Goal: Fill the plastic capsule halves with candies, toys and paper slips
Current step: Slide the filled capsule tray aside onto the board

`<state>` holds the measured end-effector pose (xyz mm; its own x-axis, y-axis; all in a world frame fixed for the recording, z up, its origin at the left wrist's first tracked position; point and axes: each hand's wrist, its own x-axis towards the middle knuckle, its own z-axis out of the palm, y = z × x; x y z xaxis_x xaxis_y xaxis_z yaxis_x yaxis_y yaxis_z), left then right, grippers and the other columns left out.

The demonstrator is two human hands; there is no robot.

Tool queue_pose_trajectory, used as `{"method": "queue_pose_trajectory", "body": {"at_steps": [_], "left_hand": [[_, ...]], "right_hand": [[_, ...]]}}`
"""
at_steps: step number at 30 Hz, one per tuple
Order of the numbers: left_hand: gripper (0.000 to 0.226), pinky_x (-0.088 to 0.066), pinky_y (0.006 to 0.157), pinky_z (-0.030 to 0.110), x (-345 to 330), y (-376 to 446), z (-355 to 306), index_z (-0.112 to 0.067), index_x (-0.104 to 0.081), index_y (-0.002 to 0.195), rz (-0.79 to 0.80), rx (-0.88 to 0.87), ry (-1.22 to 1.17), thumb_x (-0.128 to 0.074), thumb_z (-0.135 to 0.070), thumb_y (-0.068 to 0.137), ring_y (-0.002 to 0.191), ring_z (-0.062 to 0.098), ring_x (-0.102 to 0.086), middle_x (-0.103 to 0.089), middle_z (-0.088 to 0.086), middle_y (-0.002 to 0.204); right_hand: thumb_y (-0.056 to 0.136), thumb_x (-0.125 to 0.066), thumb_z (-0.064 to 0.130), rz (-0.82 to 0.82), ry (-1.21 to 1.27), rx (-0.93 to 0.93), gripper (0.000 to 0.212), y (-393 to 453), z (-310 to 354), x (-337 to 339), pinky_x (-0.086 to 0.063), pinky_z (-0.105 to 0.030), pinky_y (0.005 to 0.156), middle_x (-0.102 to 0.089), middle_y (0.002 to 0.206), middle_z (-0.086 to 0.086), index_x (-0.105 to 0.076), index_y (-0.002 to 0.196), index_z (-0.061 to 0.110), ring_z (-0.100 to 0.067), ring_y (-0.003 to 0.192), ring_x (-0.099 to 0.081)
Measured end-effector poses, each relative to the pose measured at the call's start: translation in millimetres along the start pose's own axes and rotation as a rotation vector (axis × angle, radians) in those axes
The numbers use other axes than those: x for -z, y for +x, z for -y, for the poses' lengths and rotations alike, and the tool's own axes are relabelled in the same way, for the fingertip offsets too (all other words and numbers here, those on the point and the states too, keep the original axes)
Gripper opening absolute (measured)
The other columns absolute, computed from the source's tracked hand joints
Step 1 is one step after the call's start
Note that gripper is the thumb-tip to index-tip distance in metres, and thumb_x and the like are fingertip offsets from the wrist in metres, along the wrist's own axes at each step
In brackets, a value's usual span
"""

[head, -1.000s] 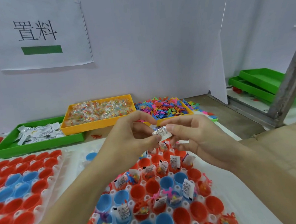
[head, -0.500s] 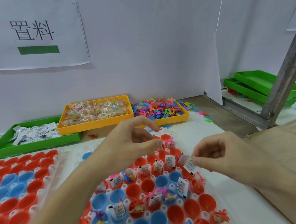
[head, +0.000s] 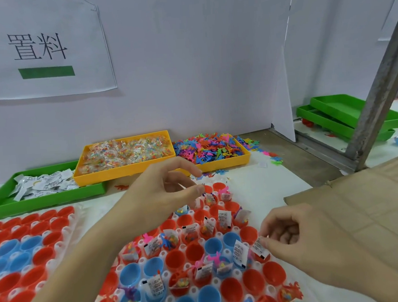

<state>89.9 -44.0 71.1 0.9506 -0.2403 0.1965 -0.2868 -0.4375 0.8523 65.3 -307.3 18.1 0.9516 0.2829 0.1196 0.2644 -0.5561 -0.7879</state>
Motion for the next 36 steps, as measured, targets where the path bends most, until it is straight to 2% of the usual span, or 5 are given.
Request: {"method": "queue_pose_trajectory", "body": {"at_steps": [16, 21, 25, 32, 36], "left_hand": [[0.014, -0.058, 0.076, 0.037, -6, 0, 0, -0.027, -0.066, 0.097, 0.066, -0.03, 0.063, -0.072, -0.018, 0.087, 0.075, 0.02, -0.071, -0.074, -0.001, 0.083], [0.01, -0.05, 0.064, 0.016, -21, -1, 1, -0.029, -0.071, 0.093, 0.141, -0.09, 0.226, -0.069, -0.02, 0.089, 0.078, 0.007, -0.066, -0.071, -0.012, 0.081], [0.01, -0.045, 0.063, 0.012, -27, 1, -1, -0.032, -0.071, 0.094, 0.152, -0.115, 0.351, -0.067, -0.024, 0.088, 0.078, 0.003, -0.062, -0.069, -0.015, 0.082], [0.005, -0.046, 0.061, 0.023, -13, -11, -6, -0.034, -0.072, 0.087, -0.054, -0.114, 0.312, -0.067, -0.035, 0.086, 0.068, 0.005, -0.054, -0.061, -0.013, 0.072], [0.008, -0.052, 0.065, 0.021, 6, -36, -2, -0.031, -0.072, 0.088, -0.194, -0.078, 0.294, -0.064, -0.027, 0.088, 0.08, 0.006, -0.064, -0.069, -0.013, 0.081]], "right_hand": [[0.076, -0.075, 0.013, 0.036, -0.146, 0.016, 0.016, -1, 10, -4, -0.044, -0.013, 0.052, -0.068, 0.063, 0.005, -0.071, 0.068, 0.027, -0.002, 0.051, -0.054], [0.077, -0.082, 0.019, 0.057, -0.204, 0.019, 0.016, 2, 11, -3, -0.044, -0.01, 0.053, -0.068, 0.065, 0.016, -0.074, 0.066, 0.026, 0.001, 0.056, -0.058], [0.077, -0.085, 0.024, 0.047, -0.232, 0.038, 0.016, 2, 9, -6, -0.042, -0.01, 0.053, -0.065, 0.063, 0.023, -0.073, 0.067, 0.027, 0.002, 0.056, -0.057], [0.075, -0.068, 0.06, -0.103, -0.241, 0.128, 0.018, -6, 2, 10, -0.042, -0.013, 0.066, -0.064, 0.08, 0.018, -0.069, 0.086, 0.046, -0.006, 0.073, -0.056], [0.089, -0.066, 0.036, -0.262, -0.254, 0.093, 0.009, -9, -17, 24, -0.041, -0.006, 0.07, -0.068, 0.085, 0.023, -0.072, 0.095, 0.039, 0.002, 0.087, -0.06]]}}
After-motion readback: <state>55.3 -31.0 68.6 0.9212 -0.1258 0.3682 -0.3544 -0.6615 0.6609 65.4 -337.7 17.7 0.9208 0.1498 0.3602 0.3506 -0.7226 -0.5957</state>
